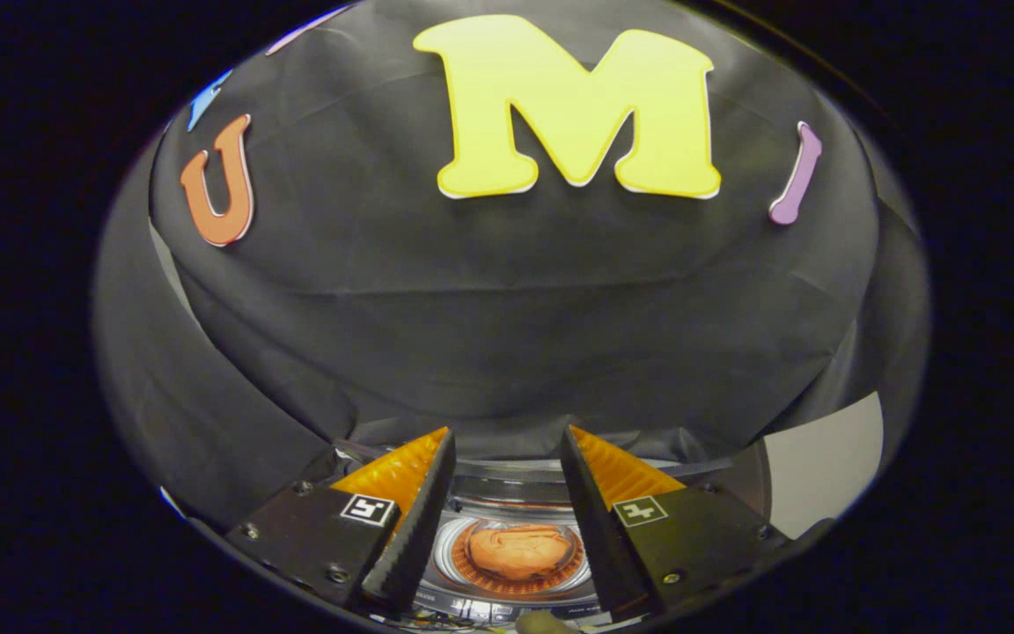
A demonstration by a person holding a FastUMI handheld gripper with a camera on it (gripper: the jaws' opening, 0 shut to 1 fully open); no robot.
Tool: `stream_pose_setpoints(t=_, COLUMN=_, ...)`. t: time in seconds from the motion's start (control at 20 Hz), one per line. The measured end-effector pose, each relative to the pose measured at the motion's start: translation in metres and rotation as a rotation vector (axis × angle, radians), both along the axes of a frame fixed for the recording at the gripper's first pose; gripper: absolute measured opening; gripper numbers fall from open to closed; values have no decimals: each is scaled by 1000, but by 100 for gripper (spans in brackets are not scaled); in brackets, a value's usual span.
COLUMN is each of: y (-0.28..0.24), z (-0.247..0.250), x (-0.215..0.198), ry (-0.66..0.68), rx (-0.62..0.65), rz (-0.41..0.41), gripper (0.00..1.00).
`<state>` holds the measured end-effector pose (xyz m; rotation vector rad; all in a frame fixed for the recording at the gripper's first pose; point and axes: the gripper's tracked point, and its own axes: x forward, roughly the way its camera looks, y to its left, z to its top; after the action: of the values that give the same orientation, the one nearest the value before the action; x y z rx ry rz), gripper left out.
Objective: Put the clothes into the washing machine and then close the washing machine lid.
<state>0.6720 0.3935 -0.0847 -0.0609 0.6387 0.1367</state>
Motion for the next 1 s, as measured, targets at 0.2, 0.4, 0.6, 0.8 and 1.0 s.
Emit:
stream_pose_setpoints(t=0.2, y=0, z=-27, x=26, ry=64, rx=10, rz=-15, gripper=76)
stream_pose_setpoints(t=0.4, y=-9, z=-49, x=45, ry=109, rx=7, rz=-47, gripper=76)
stream_pose_setpoints(t=0.6, y=-17, z=-66, x=50, ry=143, rx=4, rz=-65, gripper=76)
stream_pose_setpoints(t=0.8, y=-20, z=-73, x=47, ry=154, rx=7, rz=-68, gripper=76)
stream_pose_setpoints(t=1.0, y=-21, z=-73, x=42, ry=152, rx=12, rz=-68, gripper=77)
